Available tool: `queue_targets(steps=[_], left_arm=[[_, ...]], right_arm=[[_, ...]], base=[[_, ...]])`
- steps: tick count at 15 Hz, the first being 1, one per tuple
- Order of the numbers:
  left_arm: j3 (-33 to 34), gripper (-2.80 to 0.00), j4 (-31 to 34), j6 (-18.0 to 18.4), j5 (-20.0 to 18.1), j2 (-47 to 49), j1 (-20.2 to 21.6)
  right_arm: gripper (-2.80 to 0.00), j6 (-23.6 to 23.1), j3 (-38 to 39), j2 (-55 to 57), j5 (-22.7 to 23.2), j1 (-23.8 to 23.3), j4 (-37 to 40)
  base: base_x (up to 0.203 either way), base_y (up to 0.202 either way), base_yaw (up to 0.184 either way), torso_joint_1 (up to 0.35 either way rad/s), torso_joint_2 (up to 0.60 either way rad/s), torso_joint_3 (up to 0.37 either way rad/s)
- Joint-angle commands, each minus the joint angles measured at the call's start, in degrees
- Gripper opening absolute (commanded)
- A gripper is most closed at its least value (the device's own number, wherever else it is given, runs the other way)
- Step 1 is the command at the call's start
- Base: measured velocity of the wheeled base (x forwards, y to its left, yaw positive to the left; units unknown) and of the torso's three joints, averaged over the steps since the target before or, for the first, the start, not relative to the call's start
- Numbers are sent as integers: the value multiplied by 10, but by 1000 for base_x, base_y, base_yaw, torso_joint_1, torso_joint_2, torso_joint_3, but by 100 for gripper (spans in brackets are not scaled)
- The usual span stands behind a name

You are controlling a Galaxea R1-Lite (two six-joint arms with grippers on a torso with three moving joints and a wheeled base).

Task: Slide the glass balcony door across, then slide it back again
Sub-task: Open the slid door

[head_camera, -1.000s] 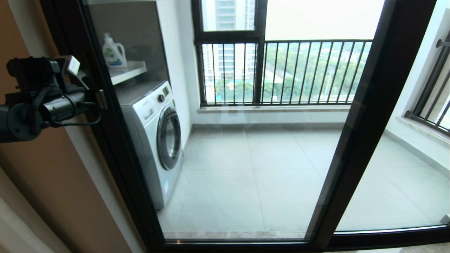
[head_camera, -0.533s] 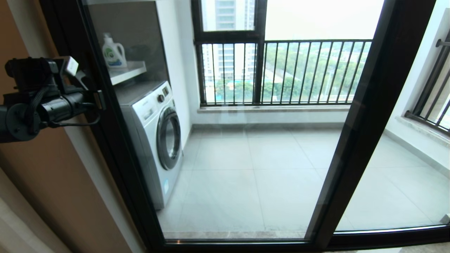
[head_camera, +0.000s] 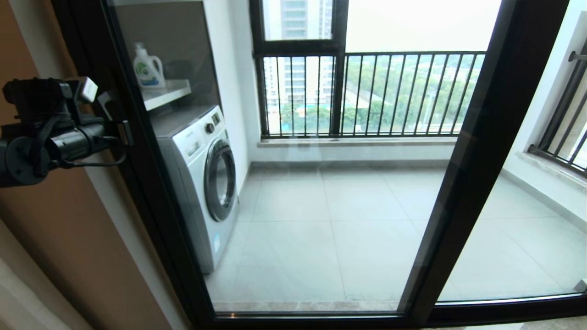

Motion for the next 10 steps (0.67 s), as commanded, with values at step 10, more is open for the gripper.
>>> queue_targets(steps=[10], left_arm=[[2, -280, -2, 11, 0, -6, 15]], right_arm=[[-280, 0, 7, 0, 1, 0, 0]], base=[[0, 0, 0, 0, 0, 0]])
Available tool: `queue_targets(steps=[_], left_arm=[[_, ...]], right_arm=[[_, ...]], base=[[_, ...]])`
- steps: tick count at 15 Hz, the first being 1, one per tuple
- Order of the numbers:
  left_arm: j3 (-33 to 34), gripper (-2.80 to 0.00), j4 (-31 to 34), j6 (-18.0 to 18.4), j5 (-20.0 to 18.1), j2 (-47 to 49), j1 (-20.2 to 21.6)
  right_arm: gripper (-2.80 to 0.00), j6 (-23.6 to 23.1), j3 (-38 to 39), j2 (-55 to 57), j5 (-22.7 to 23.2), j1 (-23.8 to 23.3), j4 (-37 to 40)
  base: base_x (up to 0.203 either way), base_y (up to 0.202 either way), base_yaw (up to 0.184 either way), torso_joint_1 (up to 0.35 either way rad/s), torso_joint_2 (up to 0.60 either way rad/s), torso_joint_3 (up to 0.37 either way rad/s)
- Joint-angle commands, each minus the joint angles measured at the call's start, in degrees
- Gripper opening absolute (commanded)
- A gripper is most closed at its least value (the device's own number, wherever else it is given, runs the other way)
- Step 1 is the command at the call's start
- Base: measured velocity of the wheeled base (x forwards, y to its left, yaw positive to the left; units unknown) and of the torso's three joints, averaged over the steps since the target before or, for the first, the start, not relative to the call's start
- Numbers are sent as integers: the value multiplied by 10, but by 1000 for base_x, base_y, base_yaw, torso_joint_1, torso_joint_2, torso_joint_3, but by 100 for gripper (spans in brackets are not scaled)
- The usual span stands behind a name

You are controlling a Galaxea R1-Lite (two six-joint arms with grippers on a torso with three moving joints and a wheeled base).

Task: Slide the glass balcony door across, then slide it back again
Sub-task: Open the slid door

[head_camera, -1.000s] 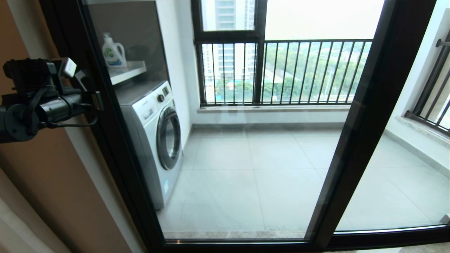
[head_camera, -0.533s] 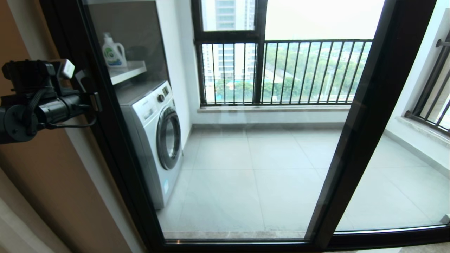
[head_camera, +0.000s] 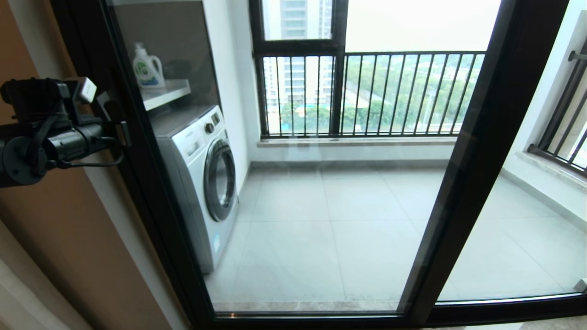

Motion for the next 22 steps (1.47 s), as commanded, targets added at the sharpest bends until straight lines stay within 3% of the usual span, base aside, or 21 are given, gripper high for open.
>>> queue_targets(steps=[1, 13, 19, 22], left_arm=[[1, -280, -3, 0, 2, -1, 4], [4, -280, -3, -1, -4, -11, 23], [21, -280, -2, -5, -5, -80, -31], [31, -280, 0, -6, -4, -98, -37]], right_arm=[[-280, 1, 7, 0, 0, 0, 0], [-280, 0, 7, 0, 0, 0, 0], [-280, 0, 7, 0, 0, 0, 0], [-280, 0, 7, 0, 0, 0, 0]], base=[[0, 0, 0, 0, 0, 0], [0, 0, 0, 0, 0, 0], [0, 0, 0, 0, 0, 0], [0, 0, 0, 0, 0, 0]])
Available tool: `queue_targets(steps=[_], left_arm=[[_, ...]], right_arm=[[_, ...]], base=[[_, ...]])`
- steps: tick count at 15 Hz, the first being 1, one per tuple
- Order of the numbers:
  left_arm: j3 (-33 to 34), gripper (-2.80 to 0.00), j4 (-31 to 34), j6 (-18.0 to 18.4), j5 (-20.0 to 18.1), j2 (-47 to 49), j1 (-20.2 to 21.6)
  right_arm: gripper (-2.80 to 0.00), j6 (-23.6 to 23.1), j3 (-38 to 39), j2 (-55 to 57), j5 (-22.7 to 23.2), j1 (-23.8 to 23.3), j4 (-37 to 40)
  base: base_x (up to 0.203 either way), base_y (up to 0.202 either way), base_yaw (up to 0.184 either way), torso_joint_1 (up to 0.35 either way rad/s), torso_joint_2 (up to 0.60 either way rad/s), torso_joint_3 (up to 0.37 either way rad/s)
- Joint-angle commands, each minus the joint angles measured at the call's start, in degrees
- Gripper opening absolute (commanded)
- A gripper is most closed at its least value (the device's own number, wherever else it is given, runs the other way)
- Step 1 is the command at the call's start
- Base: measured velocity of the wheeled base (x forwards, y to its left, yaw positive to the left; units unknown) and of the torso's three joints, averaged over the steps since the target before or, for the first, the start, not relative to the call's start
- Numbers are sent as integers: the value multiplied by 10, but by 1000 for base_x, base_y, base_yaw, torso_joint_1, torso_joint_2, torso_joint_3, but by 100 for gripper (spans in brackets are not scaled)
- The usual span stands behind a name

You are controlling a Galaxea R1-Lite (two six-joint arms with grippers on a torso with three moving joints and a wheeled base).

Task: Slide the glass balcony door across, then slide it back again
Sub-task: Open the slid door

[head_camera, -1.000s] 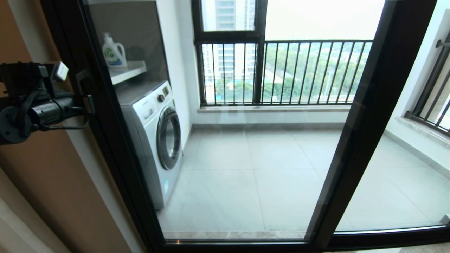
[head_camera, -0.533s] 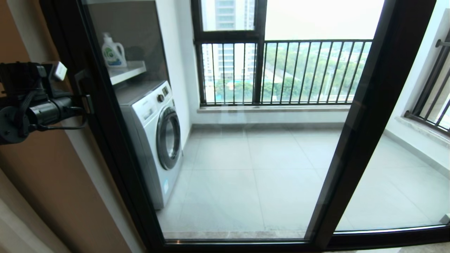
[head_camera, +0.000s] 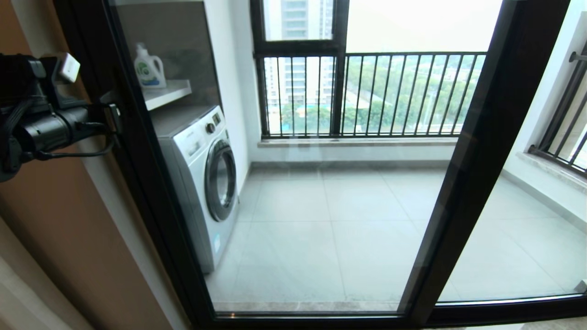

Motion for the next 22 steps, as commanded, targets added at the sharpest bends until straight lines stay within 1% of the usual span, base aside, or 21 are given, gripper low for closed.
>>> queue_targets(steps=[1, 4, 7, 10, 13, 17, 18, 22], left_arm=[[9, -280, -1, 0, -3, -24, 3], [30, -280, -3, 1, -5, -31, 28], [36, -280, -2, -1, -29, -33, 52], [31, -280, -3, 0, -32, -16, 56], [27, -280, -2, 0, -62, -8, 59], [-3, -280, 2, -1, -54, 7, 59], [-1, 0, 2, -1, -53, 7, 59], [-2, 0, 2, 0, -55, 15, 63]], right_arm=[[-280, 0, 7, 0, 0, 0, 0], [-280, 0, 7, 0, 0, 0, 0], [-280, -1, 7, 0, 0, 0, 0], [-280, 0, 7, 0, 0, 0, 0], [-280, -1, 7, 0, 1, 0, 0], [-280, 0, 7, 0, 0, 0, 0], [-280, -1, 7, 0, 0, 0, 0], [-280, 0, 7, 0, 0, 0, 0]], base=[[0, 0, 0, 0, 0, 0], [0, 0, 0, 0, 0, 0], [0, 0, 0, 0, 0, 0], [0, 0, 0, 0, 0, 0], [0, 0, 0, 0, 0, 0], [0, 0, 0, 0, 0, 0], [0, 0, 0, 0, 0, 0], [0, 0, 0, 0, 0, 0]])
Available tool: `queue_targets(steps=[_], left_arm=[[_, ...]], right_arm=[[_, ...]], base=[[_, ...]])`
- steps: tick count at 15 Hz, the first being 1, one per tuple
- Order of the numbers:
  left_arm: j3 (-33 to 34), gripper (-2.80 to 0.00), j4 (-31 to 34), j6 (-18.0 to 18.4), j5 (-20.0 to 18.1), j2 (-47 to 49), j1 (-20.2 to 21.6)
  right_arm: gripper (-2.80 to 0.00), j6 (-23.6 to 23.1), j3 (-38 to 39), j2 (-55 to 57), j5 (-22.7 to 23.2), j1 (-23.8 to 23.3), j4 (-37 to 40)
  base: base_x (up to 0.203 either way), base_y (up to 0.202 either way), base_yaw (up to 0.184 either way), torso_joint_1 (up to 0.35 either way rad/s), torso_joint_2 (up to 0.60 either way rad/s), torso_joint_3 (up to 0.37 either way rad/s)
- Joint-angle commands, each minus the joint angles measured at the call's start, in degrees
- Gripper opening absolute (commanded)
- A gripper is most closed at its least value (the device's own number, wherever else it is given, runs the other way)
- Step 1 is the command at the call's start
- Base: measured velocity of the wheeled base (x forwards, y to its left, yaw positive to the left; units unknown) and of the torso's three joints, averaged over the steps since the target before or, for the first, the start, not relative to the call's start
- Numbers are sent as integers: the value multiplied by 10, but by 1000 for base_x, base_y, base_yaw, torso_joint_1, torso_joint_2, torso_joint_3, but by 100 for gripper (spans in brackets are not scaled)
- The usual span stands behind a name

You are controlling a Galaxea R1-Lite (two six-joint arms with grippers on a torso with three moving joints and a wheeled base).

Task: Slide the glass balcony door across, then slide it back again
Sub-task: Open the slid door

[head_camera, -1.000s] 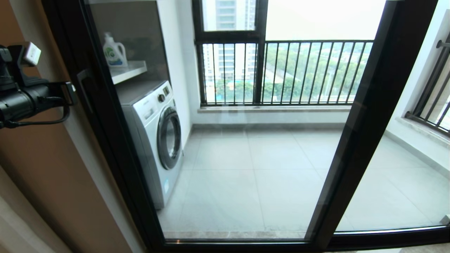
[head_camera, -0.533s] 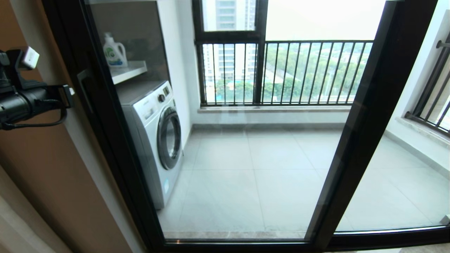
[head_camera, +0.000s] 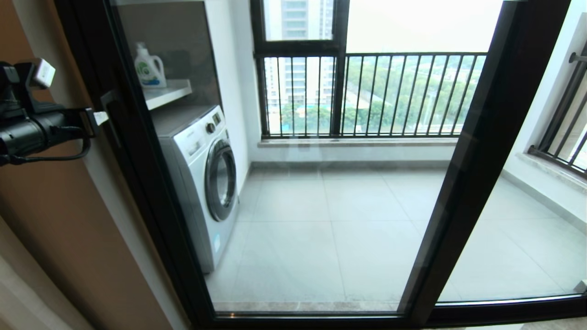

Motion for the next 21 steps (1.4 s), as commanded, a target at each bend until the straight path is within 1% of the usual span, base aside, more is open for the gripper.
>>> queue_targets(steps=[1, 4, 6, 7, 8, 11, 17, 21], left_arm=[[-1, 0, -4, 0, -2, 12, 6], [-8, 0, -6, 1, -6, 32, 9], [-32, 0, -7, 0, -3, 60, 9], [-48, 0, -8, -5, -1, 71, 9], [-58, 0, -7, -17, -1, 79, 9], [-75, 0, -7, -18, -2, 87, 9], [-90, 0, -7, -17, -5, 90, 6], [-90, 0, -7, -17, -7, 89, -8]], right_arm=[[-280, 0, 7, 0, 0, 0, 0], [-280, 0, 7, 0, 0, 0, 0], [-280, 0, 7, 0, 0, 0, 0], [-280, 0, 7, 0, 0, 0, 0], [-280, 0, 7, 0, 0, 0, 0], [-280, 1, 7, 0, 0, 0, 0], [-280, 0, 7, 0, 0, 0, 0], [-280, 0, 7, 0, 0, 0, 0]], base=[[0, 0, 0, 0, 0, 0], [0, 0, 0, 0, 0, 0], [0, 0, 0, 0, 0, 0], [0, 0, 0, 0, 0, 0], [0, 0, 0, 0, 0, 0], [0, 0, 0, 0, 0, 0], [0, 0, 0, 0, 0, 0], [0, 0, 0, 0, 0, 0]])
